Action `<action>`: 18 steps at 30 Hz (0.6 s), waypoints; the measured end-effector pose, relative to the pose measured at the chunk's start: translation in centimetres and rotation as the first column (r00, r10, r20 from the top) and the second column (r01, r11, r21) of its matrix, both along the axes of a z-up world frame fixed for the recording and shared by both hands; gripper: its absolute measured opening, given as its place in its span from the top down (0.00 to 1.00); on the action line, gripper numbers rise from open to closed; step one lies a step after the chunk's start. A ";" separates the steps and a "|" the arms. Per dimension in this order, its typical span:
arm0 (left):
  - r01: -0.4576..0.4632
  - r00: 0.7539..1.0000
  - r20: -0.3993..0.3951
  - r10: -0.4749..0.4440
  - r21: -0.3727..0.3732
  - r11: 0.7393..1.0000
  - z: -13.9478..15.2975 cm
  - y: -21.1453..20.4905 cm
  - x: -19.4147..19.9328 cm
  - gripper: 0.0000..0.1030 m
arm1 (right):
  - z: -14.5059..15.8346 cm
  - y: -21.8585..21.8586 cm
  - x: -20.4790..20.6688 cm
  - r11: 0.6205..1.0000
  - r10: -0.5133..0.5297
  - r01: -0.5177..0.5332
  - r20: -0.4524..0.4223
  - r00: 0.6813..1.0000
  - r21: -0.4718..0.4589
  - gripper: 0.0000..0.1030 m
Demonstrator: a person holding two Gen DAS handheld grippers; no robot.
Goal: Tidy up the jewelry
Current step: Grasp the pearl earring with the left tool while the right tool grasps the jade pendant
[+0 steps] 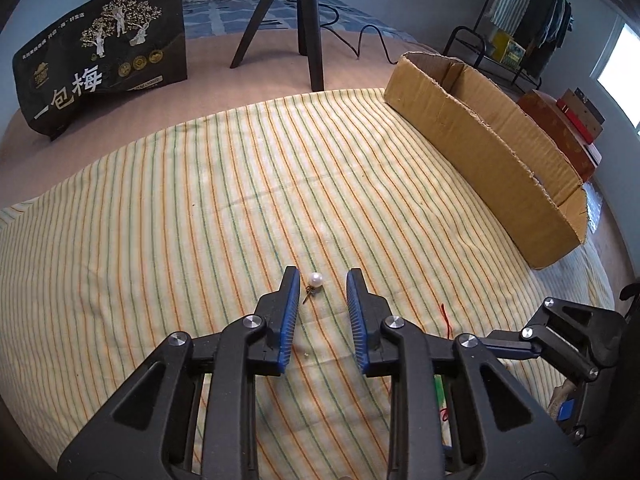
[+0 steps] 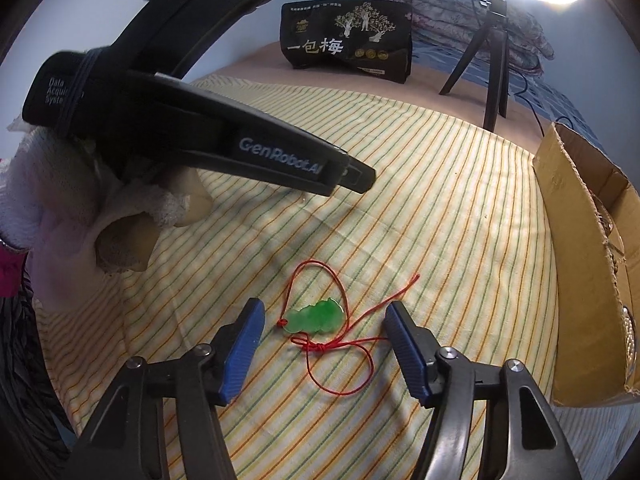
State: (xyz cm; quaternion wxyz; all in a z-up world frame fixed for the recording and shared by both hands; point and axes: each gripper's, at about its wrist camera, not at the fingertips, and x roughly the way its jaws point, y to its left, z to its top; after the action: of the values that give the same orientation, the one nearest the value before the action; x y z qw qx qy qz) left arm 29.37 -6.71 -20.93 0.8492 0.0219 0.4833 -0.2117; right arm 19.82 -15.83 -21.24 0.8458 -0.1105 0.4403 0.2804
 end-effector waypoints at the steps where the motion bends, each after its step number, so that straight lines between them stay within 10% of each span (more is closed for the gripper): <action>1: 0.001 1.000 -0.004 -0.001 0.001 1.000 -0.1 -0.1 0.0 0.80 | -0.1 0.1 0.0 1.000 0.004 -0.004 0.002 1.000 -0.004 0.37; 18: 0.002 1.000 -0.010 -0.001 0.036 0.999 -0.9 -0.1 0.2 0.94 | -0.2 0.0 0.1 0.999 0.026 -0.026 -0.001 1.000 0.022 0.66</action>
State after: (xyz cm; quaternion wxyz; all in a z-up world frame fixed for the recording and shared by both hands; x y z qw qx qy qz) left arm 29.62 -6.84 -21.85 0.8461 0.0363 0.4912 -0.2037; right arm 19.89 -15.86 -21.49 0.8430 -0.1068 0.4361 0.2962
